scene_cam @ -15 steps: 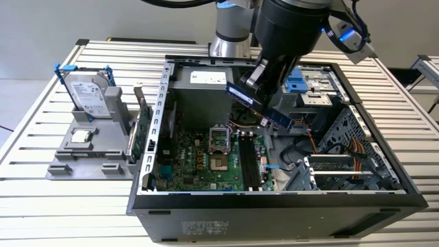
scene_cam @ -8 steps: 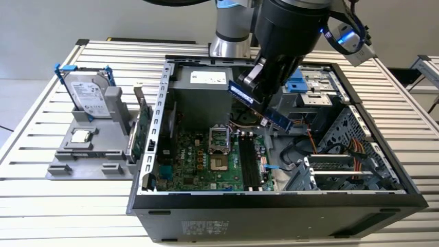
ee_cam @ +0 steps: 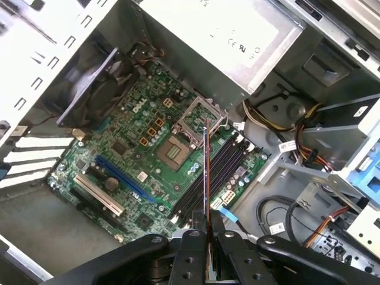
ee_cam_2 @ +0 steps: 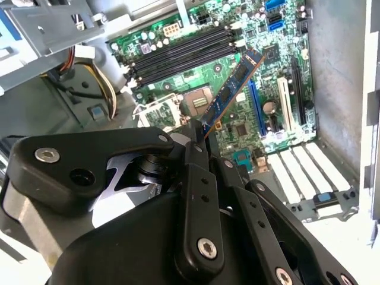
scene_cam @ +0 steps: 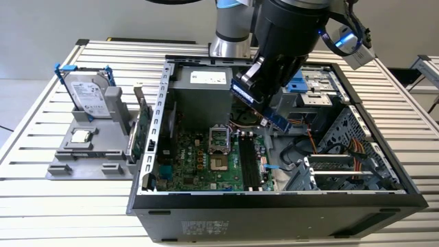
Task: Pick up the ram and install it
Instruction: 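Insert the ram into the slot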
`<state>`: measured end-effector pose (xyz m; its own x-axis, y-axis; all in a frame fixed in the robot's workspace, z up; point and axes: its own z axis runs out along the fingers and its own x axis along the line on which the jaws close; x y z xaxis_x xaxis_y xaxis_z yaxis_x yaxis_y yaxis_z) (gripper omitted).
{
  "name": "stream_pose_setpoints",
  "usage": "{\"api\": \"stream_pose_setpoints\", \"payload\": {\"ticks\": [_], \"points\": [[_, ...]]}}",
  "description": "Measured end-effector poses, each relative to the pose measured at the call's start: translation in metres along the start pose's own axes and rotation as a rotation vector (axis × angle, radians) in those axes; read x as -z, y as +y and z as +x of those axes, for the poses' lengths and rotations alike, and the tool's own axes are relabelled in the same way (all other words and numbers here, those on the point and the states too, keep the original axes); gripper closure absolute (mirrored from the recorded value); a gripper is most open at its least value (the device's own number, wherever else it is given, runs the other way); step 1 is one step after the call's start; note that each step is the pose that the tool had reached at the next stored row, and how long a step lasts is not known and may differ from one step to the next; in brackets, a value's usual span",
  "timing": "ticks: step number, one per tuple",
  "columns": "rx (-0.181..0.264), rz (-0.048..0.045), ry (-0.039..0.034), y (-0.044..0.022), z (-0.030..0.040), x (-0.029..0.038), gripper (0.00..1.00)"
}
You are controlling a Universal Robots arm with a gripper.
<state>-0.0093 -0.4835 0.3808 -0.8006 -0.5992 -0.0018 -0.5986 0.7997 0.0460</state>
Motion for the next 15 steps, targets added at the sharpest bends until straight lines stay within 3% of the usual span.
{"api": "stream_pose_setpoints", "payload": {"ticks": [15], "points": [[-0.158,0.0003,-0.0073,-0.0001,0.0001,0.0000,1.00]]}}
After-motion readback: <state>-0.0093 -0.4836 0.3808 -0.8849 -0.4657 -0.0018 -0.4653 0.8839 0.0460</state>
